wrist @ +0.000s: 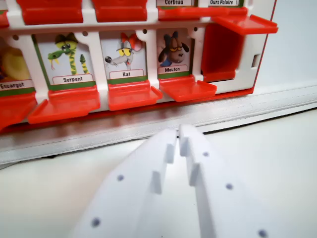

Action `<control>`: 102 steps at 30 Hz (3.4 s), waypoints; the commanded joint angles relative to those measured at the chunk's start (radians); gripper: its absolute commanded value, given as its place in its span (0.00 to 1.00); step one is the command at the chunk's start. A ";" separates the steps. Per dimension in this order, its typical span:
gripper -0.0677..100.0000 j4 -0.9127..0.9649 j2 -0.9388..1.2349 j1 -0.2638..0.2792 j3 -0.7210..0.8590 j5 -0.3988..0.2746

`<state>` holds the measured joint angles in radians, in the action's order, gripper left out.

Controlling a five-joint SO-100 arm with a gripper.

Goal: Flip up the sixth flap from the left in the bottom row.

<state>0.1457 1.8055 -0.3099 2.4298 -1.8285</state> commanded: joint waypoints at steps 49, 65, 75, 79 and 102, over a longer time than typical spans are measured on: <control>0.00 0.008 -0.379 0.094 -0.485 0.150; 0.00 -0.407 -0.041 0.095 -0.540 0.164; 0.00 -0.811 0.222 0.091 -0.678 0.161; 0.00 -0.977 0.290 0.103 -0.761 0.138; 0.00 -1.131 0.555 0.318 -0.742 0.135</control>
<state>-0.9833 2.3040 -0.0092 1.7763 -1.7012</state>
